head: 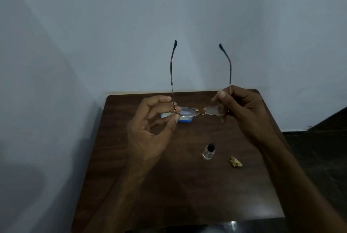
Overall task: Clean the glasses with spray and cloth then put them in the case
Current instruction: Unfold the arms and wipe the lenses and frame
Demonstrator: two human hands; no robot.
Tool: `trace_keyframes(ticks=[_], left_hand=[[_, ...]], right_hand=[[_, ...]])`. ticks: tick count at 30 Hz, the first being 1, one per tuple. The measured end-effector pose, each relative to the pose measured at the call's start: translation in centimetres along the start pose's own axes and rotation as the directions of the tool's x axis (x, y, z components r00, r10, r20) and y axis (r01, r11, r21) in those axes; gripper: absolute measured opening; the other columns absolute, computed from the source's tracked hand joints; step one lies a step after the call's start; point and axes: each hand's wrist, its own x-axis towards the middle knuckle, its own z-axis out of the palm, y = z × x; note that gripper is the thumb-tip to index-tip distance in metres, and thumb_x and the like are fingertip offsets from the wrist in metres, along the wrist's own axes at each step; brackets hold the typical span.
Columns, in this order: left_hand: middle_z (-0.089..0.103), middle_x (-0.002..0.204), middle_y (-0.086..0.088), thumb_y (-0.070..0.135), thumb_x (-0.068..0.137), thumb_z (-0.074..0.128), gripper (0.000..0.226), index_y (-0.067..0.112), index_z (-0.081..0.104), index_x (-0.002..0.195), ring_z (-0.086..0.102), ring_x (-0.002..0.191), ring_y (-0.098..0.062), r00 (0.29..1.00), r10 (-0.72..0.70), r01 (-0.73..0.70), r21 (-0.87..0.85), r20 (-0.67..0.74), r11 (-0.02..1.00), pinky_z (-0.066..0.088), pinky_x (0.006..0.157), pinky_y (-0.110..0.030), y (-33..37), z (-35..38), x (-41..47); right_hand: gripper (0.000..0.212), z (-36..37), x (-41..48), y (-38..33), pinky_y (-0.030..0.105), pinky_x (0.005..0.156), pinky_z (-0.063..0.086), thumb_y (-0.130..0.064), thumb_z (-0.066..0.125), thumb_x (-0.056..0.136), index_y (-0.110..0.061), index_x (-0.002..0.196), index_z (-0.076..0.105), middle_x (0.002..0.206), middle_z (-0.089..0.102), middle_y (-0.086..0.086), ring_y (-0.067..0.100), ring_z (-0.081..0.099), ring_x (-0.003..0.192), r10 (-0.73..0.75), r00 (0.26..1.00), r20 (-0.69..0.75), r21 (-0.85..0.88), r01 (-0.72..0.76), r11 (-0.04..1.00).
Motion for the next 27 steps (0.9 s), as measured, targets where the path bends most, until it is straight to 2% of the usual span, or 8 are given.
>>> trace_keyframes(ticks=[3,7,11,13,16,22,24,27], left_hand=[[0.079,0.115,-0.003,0.006,0.091,0.076,0.040,0.007,0.065,0.129,0.074,0.114,-0.019,0.992,-0.064,0.063,-0.007,-0.105,0.998,0.063,0.092,-0.039,-0.6,-0.1,-0.3],[0.079,0.110,-0.004,0.009,0.092,0.077,0.021,0.006,0.074,0.113,0.078,0.100,-0.026,0.975,-0.128,0.126,-0.027,-0.183,0.992,0.065,0.084,-0.048,-2.1,-0.1,-0.4],[0.081,0.097,-0.007,0.009,0.092,0.077,0.017,0.002,0.075,0.107,0.080,0.085,-0.024,0.955,-0.202,0.197,-0.045,-0.219,0.979,0.067,0.073,-0.040,-2.6,0.0,-0.2],[0.081,0.095,-0.004,0.011,0.091,0.079,0.017,0.004,0.077,0.107,0.080,0.084,-0.019,0.948,-0.220,0.226,-0.002,-0.231,0.974,0.066,0.074,-0.036,-2.9,0.0,-0.2],[0.081,0.094,0.005,0.020,0.089,0.081,0.020,0.011,0.079,0.107,0.079,0.087,-0.010,0.951,-0.195,0.231,0.134,-0.239,0.964,0.065,0.077,-0.030,-3.5,-0.1,-0.4],[0.080,0.093,0.007,0.016,0.091,0.080,0.017,0.012,0.078,0.108,0.079,0.086,-0.009,0.963,-0.170,0.211,0.198,-0.207,0.957,0.066,0.078,-0.039,-4.8,0.1,-1.1],[0.080,0.094,0.007,0.016,0.092,0.080,0.017,0.012,0.077,0.108,0.078,0.087,-0.010,0.965,-0.164,0.208,0.217,-0.203,0.954,0.066,0.078,-0.039,-5.2,0.1,-1.2],[0.079,0.094,0.006,0.017,0.093,0.078,0.016,0.012,0.077,0.108,0.078,0.087,-0.009,0.965,-0.175,0.217,0.218,-0.197,0.952,0.066,0.079,-0.035,-5.5,-0.1,-1.3]], right_hand=[[0.022,1.0,0.2,-0.4,0.036,0.055,0.057,-0.012,0.059,0.104,0.005,0.096,0.070,0.081,0.071,0.009,0.031,0.064,0.064,-0.122,0.992,-0.028,-0.140,0.117,0.983],[0.022,2.2,0.5,0.2,0.020,0.069,0.049,-0.020,0.064,0.102,-0.002,0.093,0.074,0.082,0.069,0.010,0.023,0.063,0.076,-0.268,0.960,-0.081,-0.342,0.226,0.912],[0.017,3.1,0.4,1.4,0.027,0.068,0.047,-0.017,0.069,0.100,-0.004,0.092,0.078,0.078,0.066,0.008,0.022,0.060,0.077,-0.321,0.940,-0.112,-0.417,0.248,0.874],[0.015,3.5,0.1,1.9,0.027,0.066,0.047,-0.016,0.070,0.099,-0.007,0.092,0.079,0.078,0.065,0.008,0.020,0.059,0.077,-0.316,0.939,-0.137,-0.409,0.237,0.881],[0.015,3.8,-0.1,2.9,0.035,0.066,0.050,-0.019,0.069,0.099,-0.009,0.095,0.080,0.080,0.065,0.009,0.023,0.060,0.079,-0.285,0.946,-0.156,-0.396,0.204,0.895],[0.015,3.9,-0.3,5.0,0.043,0.066,0.053,-0.018,0.069,0.100,-0.010,0.093,0.079,0.083,0.066,0.006,0.025,0.063,0.081,-0.224,0.955,-0.193,-0.371,0.140,0.918],[0.012,4.1,-0.4,5.2,0.041,0.068,0.054,-0.015,0.070,0.101,-0.008,0.094,0.078,0.087,0.067,0.003,0.022,0.064,0.083,-0.199,0.962,-0.188,-0.362,0.120,0.924],[0.015,3.7,-0.8,5.3,0.030,0.079,0.057,-0.019,0.070,0.101,-0.012,0.114,0.073,0.102,0.068,0.000,0.016,0.068,0.096,-0.143,0.979,-0.142,-0.352,0.085,0.932]])
